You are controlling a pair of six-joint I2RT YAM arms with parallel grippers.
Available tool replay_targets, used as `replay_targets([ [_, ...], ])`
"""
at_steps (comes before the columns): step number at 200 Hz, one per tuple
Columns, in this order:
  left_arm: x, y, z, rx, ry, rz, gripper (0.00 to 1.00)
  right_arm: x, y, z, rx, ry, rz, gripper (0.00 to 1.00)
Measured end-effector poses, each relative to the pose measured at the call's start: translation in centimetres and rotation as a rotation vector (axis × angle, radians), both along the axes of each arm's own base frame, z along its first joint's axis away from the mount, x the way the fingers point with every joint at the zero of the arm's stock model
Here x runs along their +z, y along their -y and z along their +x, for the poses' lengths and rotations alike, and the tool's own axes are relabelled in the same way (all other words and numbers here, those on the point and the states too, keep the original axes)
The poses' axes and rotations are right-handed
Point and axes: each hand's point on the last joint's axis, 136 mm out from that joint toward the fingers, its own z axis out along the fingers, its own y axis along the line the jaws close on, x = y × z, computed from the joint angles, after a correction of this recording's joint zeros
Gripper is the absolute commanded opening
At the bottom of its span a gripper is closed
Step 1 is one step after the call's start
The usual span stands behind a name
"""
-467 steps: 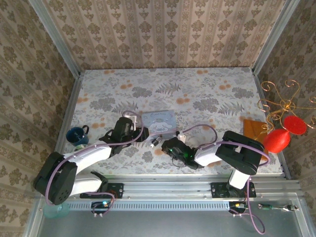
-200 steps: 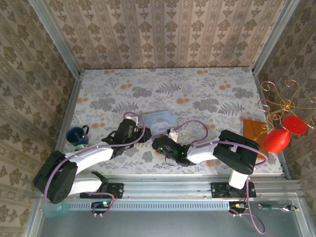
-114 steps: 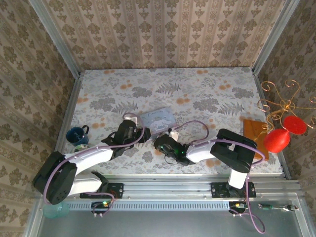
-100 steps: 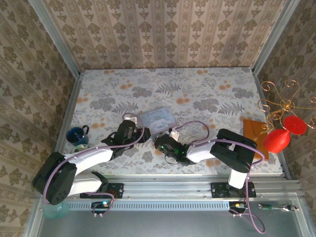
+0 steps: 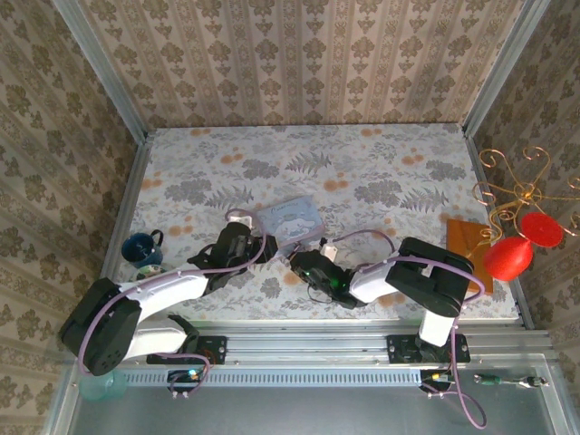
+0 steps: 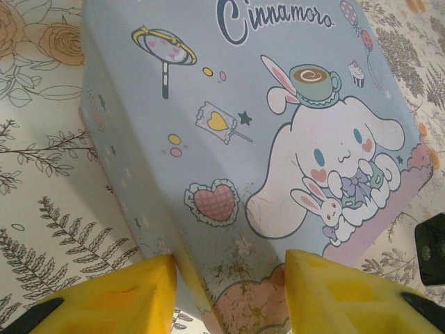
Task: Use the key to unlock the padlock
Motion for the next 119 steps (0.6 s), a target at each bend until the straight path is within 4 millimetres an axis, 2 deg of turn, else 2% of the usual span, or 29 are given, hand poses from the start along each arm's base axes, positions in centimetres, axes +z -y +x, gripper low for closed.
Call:
replay_targets([
  [45, 0.0, 0.3, 0.0, 0.001, 0.005, -0.003, 0.44, 0.9, 1.1, 0.5, -0.028, -0.009, 0.0, 0.0],
  [119, 0.0, 0.4, 0.1, 0.008, 0.011, -0.001, 0.44, 1.0, 1.6, 1.4, -0.055, -0.046, 0.008, 0.0],
])
